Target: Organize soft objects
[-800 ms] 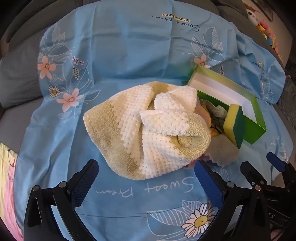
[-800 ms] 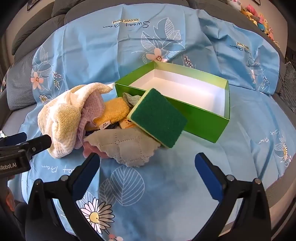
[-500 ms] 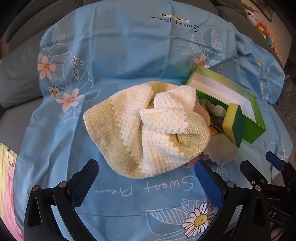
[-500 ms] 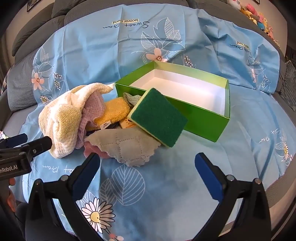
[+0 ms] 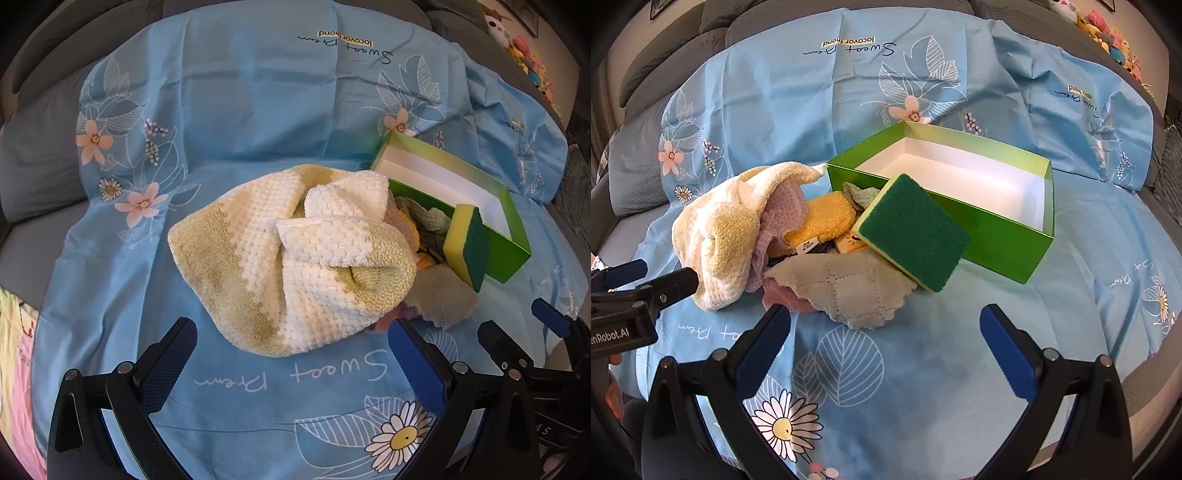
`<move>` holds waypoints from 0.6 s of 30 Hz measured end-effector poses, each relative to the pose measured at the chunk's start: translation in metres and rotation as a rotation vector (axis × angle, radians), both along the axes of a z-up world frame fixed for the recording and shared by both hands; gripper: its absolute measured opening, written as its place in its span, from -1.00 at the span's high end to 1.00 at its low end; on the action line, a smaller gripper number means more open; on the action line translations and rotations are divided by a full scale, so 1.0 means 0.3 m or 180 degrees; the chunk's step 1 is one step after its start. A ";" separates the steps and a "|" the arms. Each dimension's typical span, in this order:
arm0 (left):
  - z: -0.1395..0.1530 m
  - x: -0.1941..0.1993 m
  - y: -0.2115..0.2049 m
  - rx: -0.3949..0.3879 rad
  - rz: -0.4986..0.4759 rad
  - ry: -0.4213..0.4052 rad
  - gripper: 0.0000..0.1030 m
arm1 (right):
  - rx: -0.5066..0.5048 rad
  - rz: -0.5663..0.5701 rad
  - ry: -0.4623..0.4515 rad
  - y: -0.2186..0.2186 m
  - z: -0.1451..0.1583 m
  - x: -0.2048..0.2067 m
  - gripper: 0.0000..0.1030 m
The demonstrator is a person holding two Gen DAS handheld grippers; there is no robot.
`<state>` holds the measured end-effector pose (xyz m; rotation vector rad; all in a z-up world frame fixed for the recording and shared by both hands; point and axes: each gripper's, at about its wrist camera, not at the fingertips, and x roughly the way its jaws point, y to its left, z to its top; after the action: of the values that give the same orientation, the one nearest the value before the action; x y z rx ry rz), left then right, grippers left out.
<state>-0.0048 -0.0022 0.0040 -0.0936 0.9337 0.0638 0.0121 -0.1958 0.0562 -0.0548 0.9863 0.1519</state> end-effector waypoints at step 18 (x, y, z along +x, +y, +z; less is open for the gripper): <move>0.004 -0.001 0.001 -0.0002 0.0020 -0.0032 -1.00 | -0.0003 0.0007 -0.0017 0.003 0.009 -0.001 -0.99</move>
<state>-0.0050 -0.0019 0.0052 -0.0974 0.9233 0.0688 0.0118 -0.1949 0.0590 -0.0573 0.9810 0.1533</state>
